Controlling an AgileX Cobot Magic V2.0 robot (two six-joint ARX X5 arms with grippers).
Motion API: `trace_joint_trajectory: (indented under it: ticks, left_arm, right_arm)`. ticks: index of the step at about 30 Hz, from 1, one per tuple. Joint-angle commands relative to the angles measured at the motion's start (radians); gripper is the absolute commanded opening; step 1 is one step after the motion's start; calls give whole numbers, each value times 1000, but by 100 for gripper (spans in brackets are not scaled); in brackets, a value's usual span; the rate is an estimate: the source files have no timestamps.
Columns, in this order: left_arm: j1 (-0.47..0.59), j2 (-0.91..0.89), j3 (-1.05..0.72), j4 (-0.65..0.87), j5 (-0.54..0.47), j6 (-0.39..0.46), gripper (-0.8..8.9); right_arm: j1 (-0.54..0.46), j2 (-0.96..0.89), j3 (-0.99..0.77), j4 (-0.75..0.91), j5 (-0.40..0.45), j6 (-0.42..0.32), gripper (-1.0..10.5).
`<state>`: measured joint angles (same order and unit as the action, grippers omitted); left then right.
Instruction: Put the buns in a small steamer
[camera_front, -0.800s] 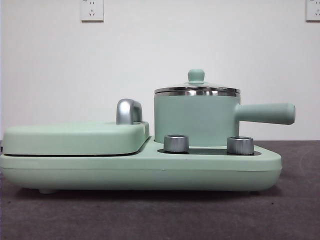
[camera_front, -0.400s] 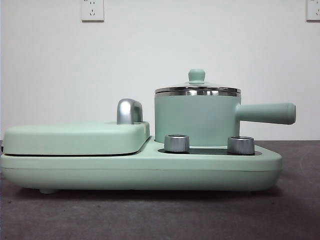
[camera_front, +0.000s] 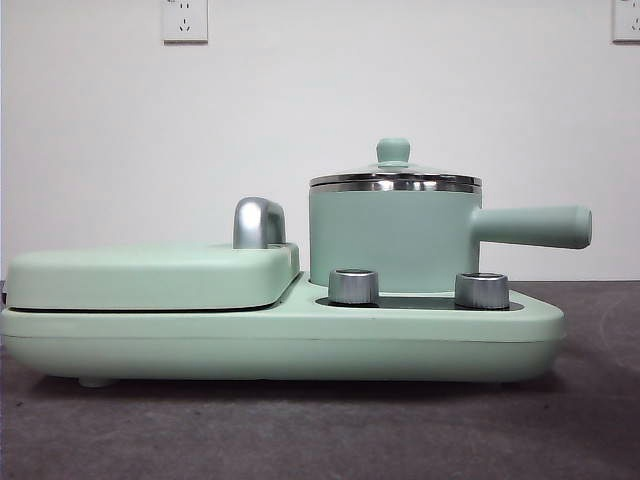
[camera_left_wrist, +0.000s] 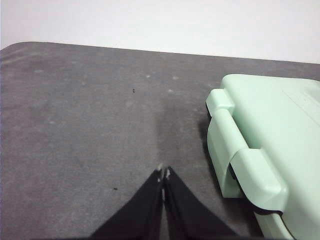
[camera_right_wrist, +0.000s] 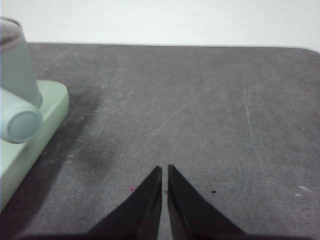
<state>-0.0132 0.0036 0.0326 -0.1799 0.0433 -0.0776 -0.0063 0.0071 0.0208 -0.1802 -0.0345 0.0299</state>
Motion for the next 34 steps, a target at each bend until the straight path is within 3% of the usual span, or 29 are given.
trace_joint_trajectory:
  ticks: [1, 5, 34]
  left_arm:
    - [2, 0, -19, -6, -3, 10, 7]
    - [2, 0, -19, -7, -3, 10, 7]
    - [2, 0, -19, -7, -3, 10, 7]
  right_arm:
    - [3, -3, -10, 1, 18, -7, 19]
    - [3, -3, -10, 1, 17, -43, 19]
    - [5, -3, -9, 24, 16, -42, 19]
